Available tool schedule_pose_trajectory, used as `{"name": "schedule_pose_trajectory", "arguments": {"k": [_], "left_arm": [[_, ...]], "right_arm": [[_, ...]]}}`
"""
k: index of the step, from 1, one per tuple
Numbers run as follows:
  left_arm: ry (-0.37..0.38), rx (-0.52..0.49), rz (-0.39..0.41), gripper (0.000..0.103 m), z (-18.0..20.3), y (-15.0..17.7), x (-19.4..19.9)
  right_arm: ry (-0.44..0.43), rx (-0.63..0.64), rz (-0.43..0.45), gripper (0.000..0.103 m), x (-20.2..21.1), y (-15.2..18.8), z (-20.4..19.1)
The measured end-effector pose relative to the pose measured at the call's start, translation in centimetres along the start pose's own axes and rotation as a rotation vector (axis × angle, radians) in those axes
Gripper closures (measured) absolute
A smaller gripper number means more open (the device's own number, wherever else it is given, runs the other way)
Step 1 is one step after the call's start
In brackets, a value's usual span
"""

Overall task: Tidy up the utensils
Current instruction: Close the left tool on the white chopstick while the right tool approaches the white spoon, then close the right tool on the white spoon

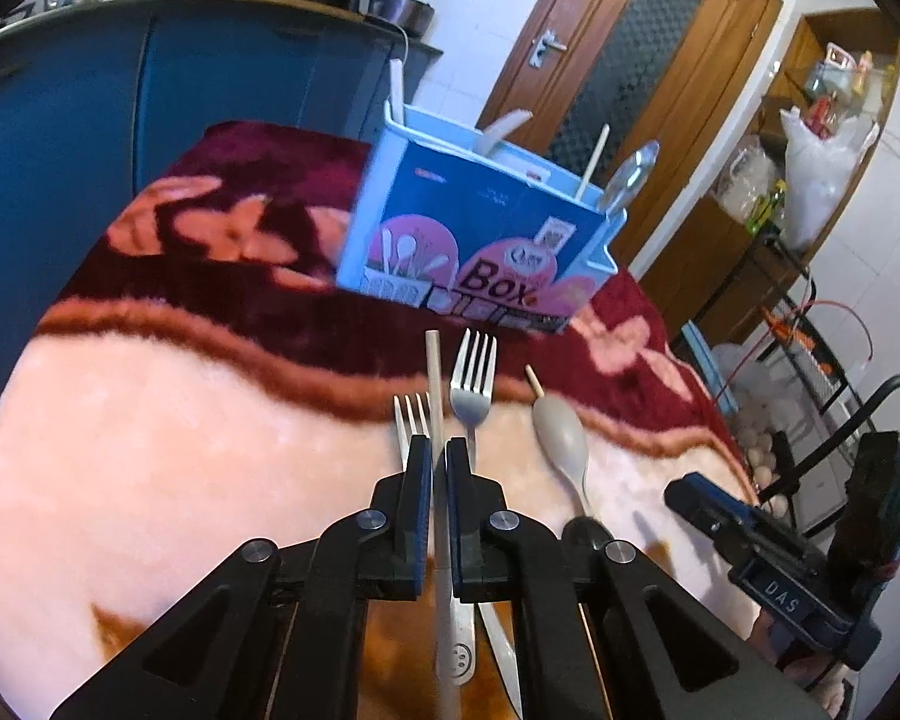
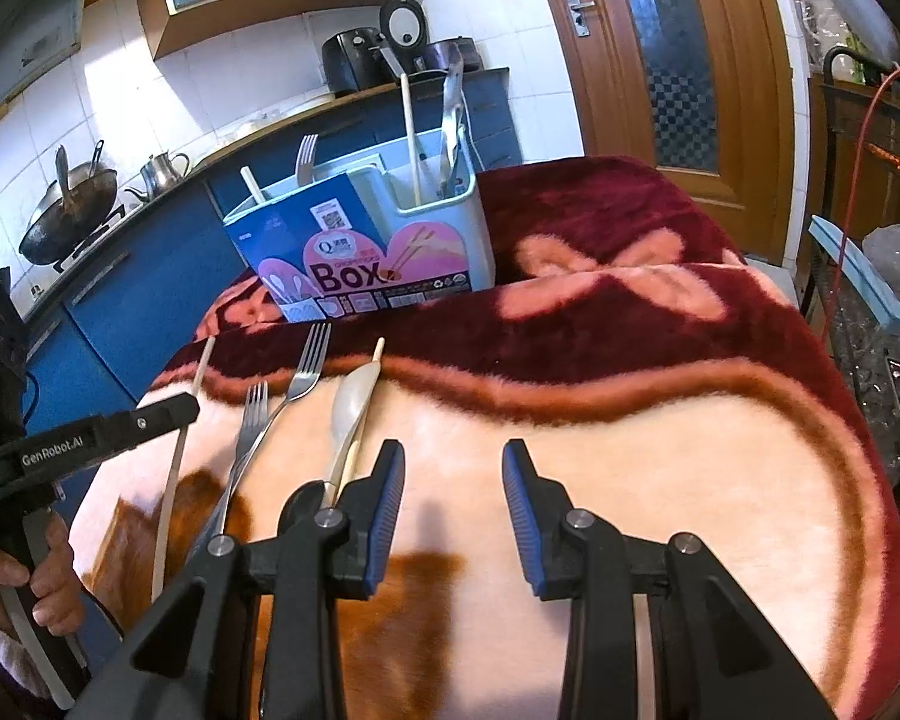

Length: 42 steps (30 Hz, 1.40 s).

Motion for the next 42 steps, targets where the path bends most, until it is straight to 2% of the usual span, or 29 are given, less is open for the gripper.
{"name": "schedule_pose_trajectory", "arguments": {"k": [14,19,29,31,32,34,35,38,42], "left_arm": [[0.000,0.005,0.081,0.099,-1.4,-1.2,1.7],[-0.015,-0.006,0.094,0.099,-1.9,-1.4,1.9],[0.009,-0.003,0.099,0.099,-2.2,-1.5,2.0],[0.009,-0.003,0.100,0.099,-2.2,-1.5,2.0],[0.008,-0.003,0.100,0.099,-2.2,-1.5,2.0],[0.008,-0.004,0.099,0.099,-2.2,-1.5,2.0],[0.009,-0.004,0.099,0.099,-2.2,-1.5,2.0],[0.008,-0.005,0.096,0.099,-2.2,-1.5,2.0],[0.006,-0.006,0.095,0.099,-1.9,-1.5,2.0]], "right_arm": [[-0.037,0.053,-0.058,0.066,-1.6,-0.6,-3.0],[-0.054,0.085,-0.091,0.066,-2.6,-1.0,-4.4],[-0.051,0.127,-0.159,0.066,-5.1,-1.8,-6.0],[-0.050,0.132,-0.154,0.071,-5.0,-1.9,-6.1],[-0.050,0.140,-0.149,0.080,-4.9,-2.0,-6.2],[-0.057,0.147,-0.145,0.086,-4.8,-2.0,-6.5],[-0.071,0.151,-0.145,0.092,-4.6,-2.0,-6.7],[-0.097,0.143,-0.143,0.097,-4.4,-2.0,-7.0],[-0.139,0.104,-0.116,0.097,-3.5,-2.3,-6.8]]}}
Point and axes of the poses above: each gripper's, at about its wrist camera, not at the fingertips, and x roughly against the way its jaws point, z to its right, y to its underside, the point moved 8 cm from there along -x, roughly the way its jaws point, and after that the axes turned 15 degrees about y, right-handed, at the moved point
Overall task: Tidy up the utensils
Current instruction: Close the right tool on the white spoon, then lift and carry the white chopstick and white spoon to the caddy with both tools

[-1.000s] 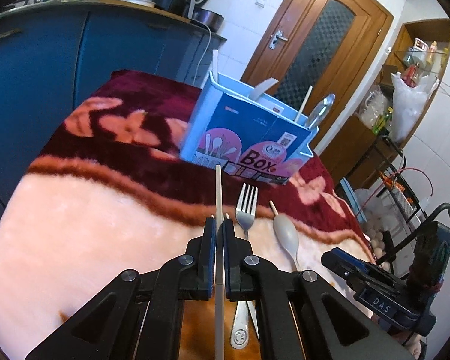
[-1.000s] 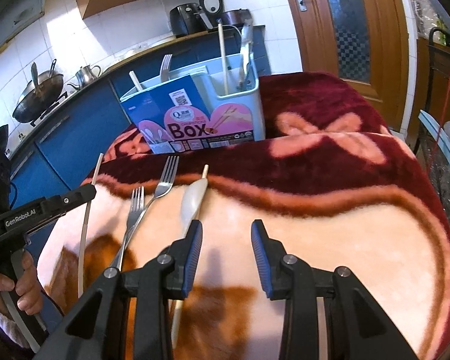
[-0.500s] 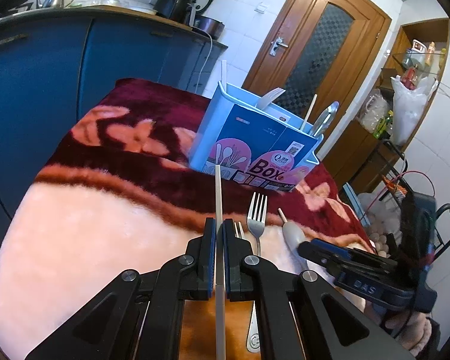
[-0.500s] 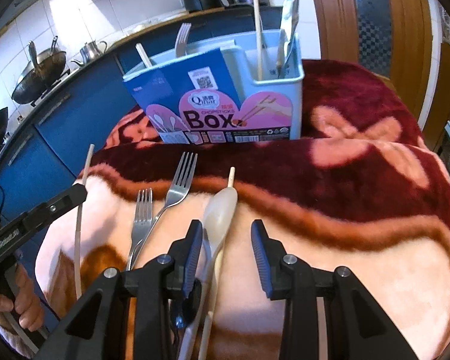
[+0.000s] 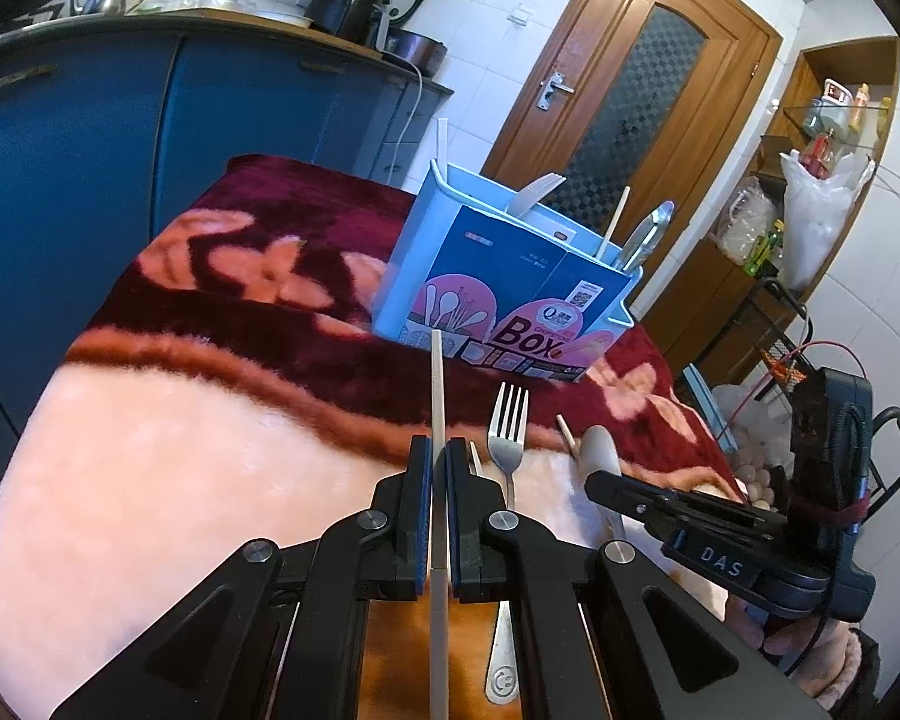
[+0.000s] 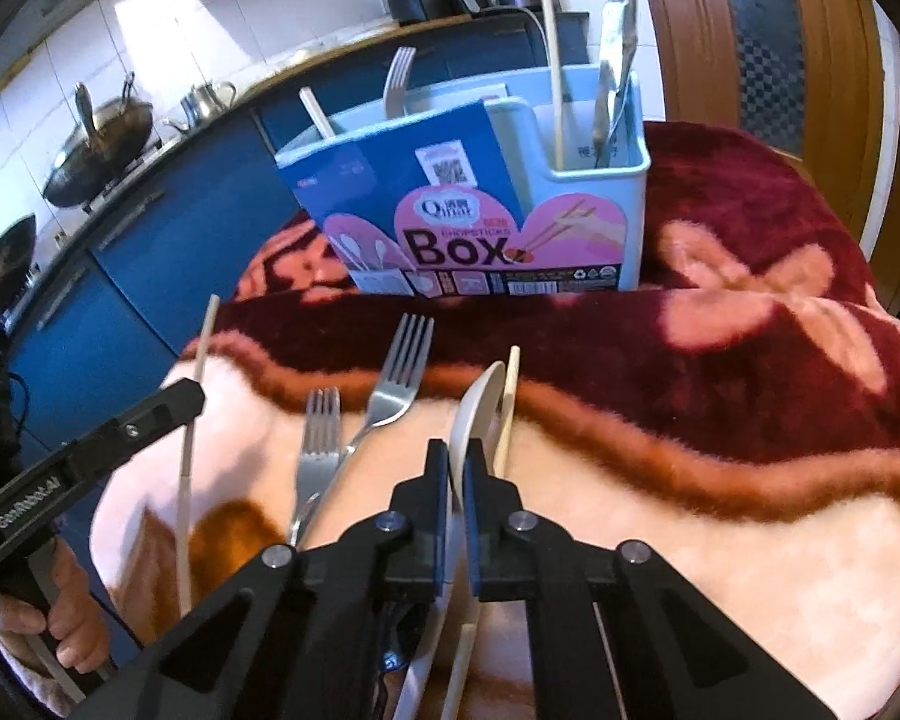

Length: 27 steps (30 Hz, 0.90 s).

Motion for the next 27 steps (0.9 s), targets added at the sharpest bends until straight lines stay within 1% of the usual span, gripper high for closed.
{"name": "schedule_pose_trajectory", "arguments": {"k": [4,9,17,23,27], "left_arm": [[-0.001,-0.011,0.006,0.099,0.4,-0.1,0.0],[0.006,-0.028,0.034,0.099,1.6,-0.7,0.3],[0.011,-0.061,0.100,0.099,3.2,-2.4,1.4],[0.014,-0.098,0.139,0.099,4.4,-4.1,1.8],[0.023,-0.122,0.174,0.099,5.3,-5.4,2.1]], "right_arm": [[-0.055,-0.043,0.055,0.097,1.7,-0.5,0.3],[-0.093,-0.086,0.158,0.097,4.3,-1.7,1.0],[-0.063,-0.120,0.332,0.097,8.0,-3.5,2.5],[-0.048,-0.110,0.416,0.097,9.6,-4.4,3.0],[-0.043,-0.118,0.445,0.097,10.0,-4.8,3.3]]}}
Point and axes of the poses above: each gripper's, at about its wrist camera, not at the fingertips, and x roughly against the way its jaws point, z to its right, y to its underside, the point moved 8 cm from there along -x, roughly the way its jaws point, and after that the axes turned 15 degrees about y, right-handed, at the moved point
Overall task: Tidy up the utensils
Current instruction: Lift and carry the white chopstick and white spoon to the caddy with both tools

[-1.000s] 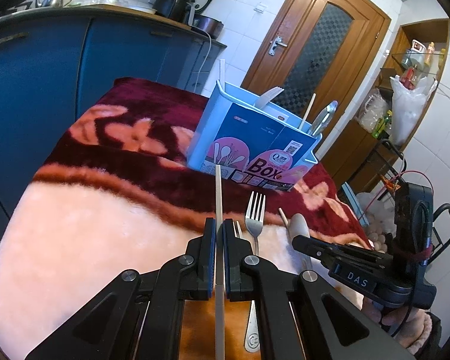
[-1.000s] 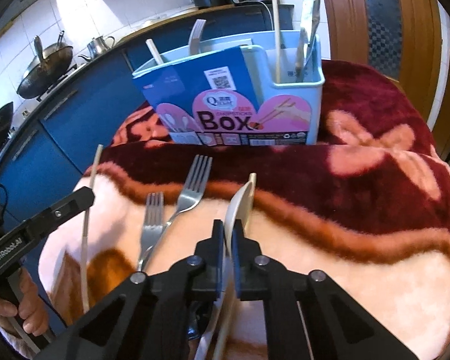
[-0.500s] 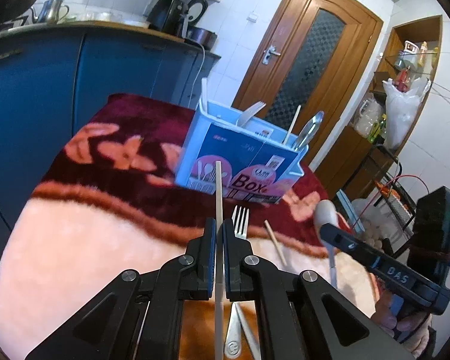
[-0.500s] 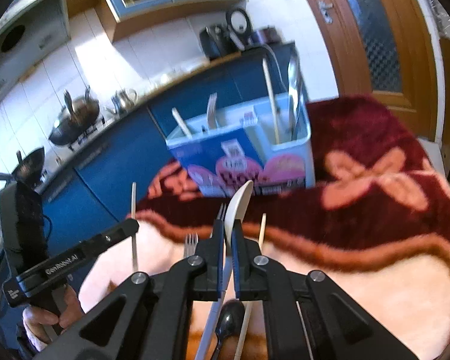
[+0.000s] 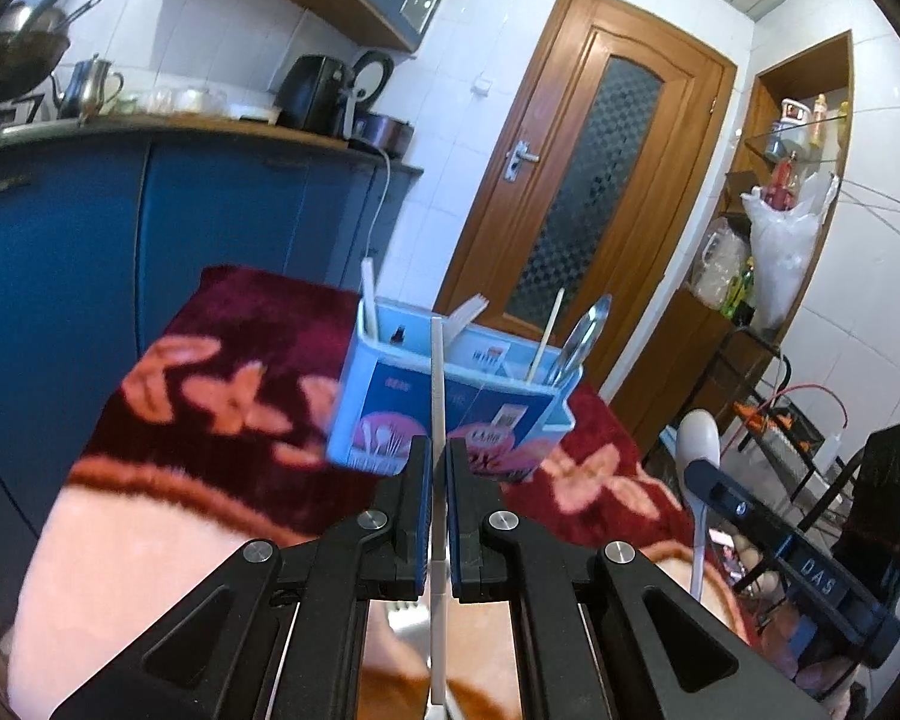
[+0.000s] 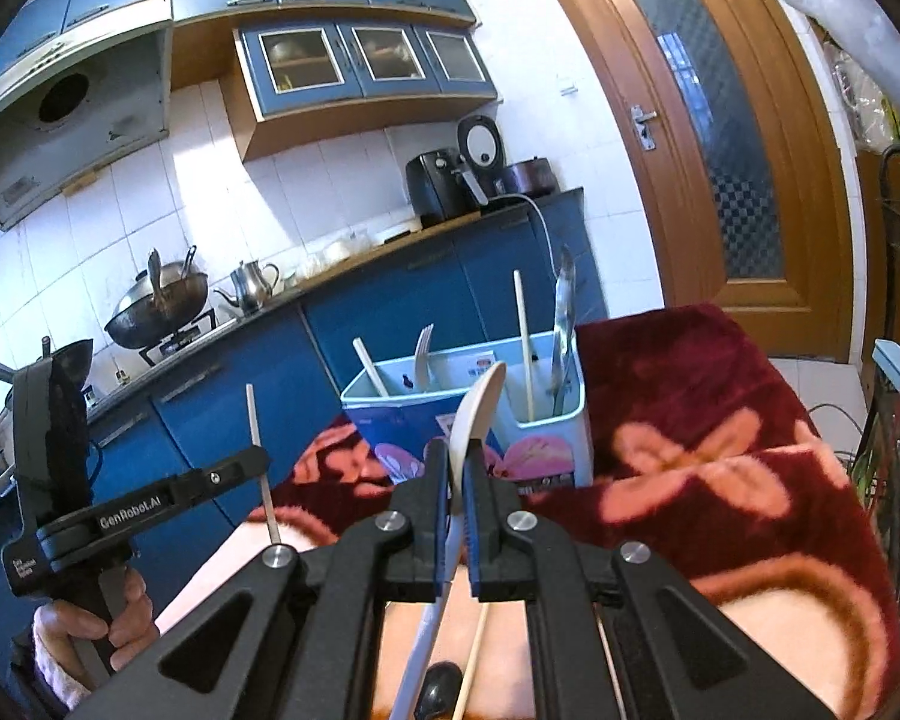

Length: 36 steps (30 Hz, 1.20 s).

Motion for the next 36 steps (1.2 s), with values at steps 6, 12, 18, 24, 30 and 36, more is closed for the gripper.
{"name": "schedule_pose_trajectory", "arguments": {"k": [6,12,18,24,30,36], "left_arm": [[0.002,-0.038,0.060,0.099,0.9,-2.9,0.1],[-0.015,-0.094,0.130,0.099,1.6,-6.1,0.0],[-0.017,-0.106,0.205,0.099,1.6,-9.4,0.1],[-0.031,-0.161,0.273,0.099,1.9,-12.7,-0.6],[-0.058,-0.195,0.302,0.099,1.4,-13.9,-2.4],[-0.080,-0.179,0.315,0.099,-0.2,-14.3,-4.6]], "right_arm": [[-0.006,-0.008,0.032,0.097,0.1,-0.5,0.4],[0.009,-0.006,0.053,0.097,0.0,-0.9,0.7],[0.016,-0.004,0.058,0.097,-0.5,-1.1,1.0],[0.021,-0.005,0.059,0.097,-1.1,-1.0,1.0],[0.024,-0.008,0.056,0.097,-1.7,-0.8,1.1],[0.032,-0.015,0.055,0.097,-2.3,-0.9,1.6]]}}
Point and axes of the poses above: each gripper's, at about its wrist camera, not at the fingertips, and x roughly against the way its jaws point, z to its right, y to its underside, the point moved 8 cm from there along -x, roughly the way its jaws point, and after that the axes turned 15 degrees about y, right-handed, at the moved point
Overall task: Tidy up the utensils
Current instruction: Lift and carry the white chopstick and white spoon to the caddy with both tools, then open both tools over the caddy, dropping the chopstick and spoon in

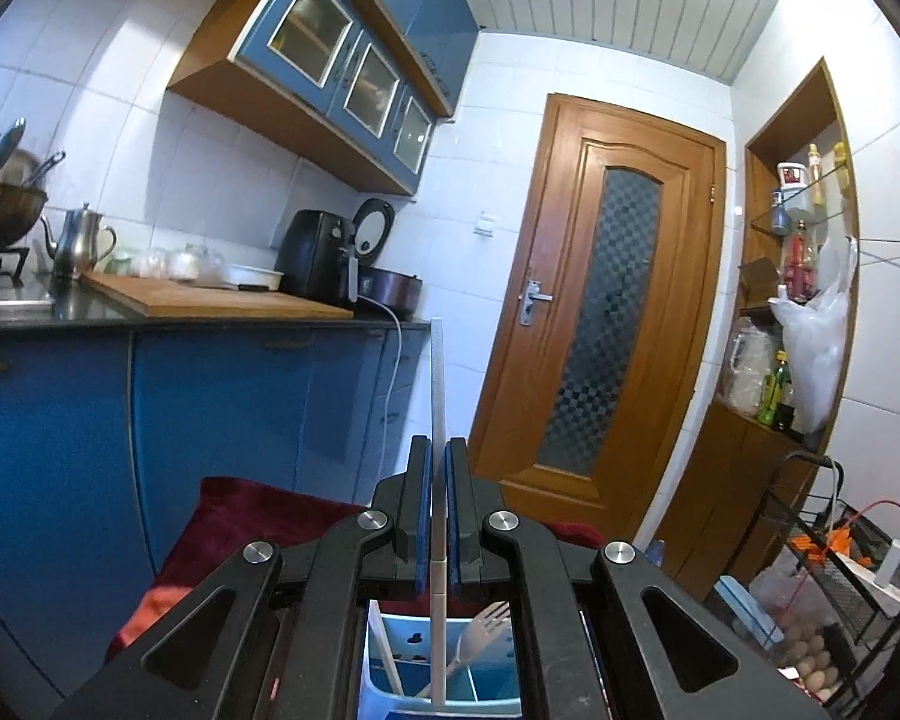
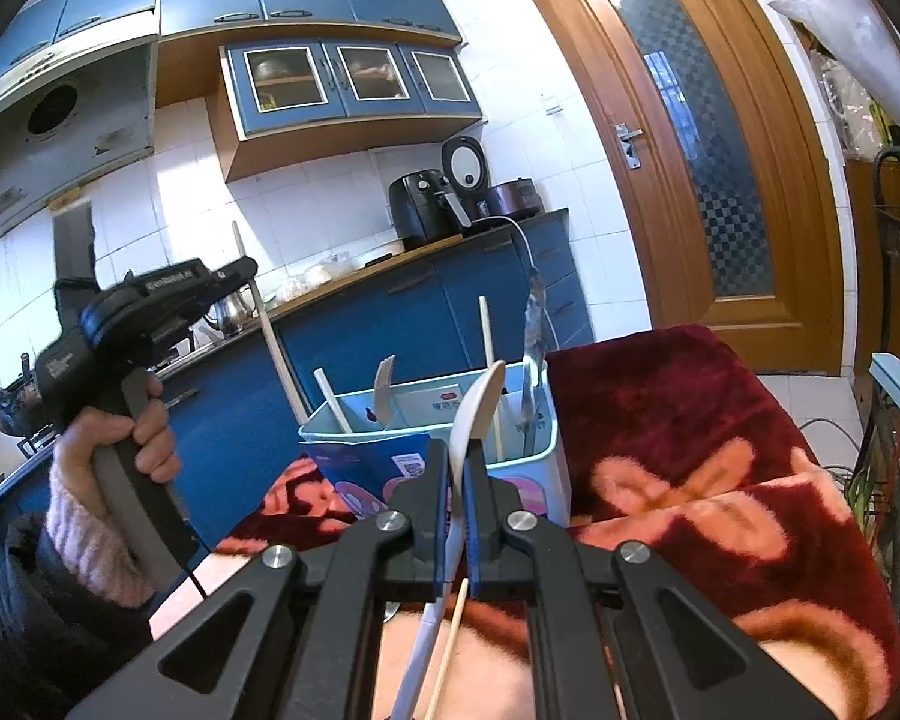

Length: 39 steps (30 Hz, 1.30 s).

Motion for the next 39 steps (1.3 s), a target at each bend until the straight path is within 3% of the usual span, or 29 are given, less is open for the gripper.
{"name": "schedule_pose_trajectory", "arguments": {"k": [11,20,29,39], "left_arm": [[-0.037,-0.063,-0.006,0.099,-0.9,3.4,-2.2],[-0.043,-0.048,-0.038,0.099,-2.2,6.0,-3.3],[-0.040,-0.016,-0.055,0.099,-3.3,7.1,-3.8],[-0.039,-0.010,-0.090,0.099,-3.3,8.1,-4.6]], "right_arm": [[0.049,0.084,0.075,0.097,-2.2,-4.0,-0.1],[0.098,0.113,0.248,0.097,-6.5,-8.4,-1.8],[0.205,0.268,0.371,0.097,-10.6,-7.9,-4.0],[0.206,0.255,0.318,0.096,-11.5,-6.8,-3.2]]}}
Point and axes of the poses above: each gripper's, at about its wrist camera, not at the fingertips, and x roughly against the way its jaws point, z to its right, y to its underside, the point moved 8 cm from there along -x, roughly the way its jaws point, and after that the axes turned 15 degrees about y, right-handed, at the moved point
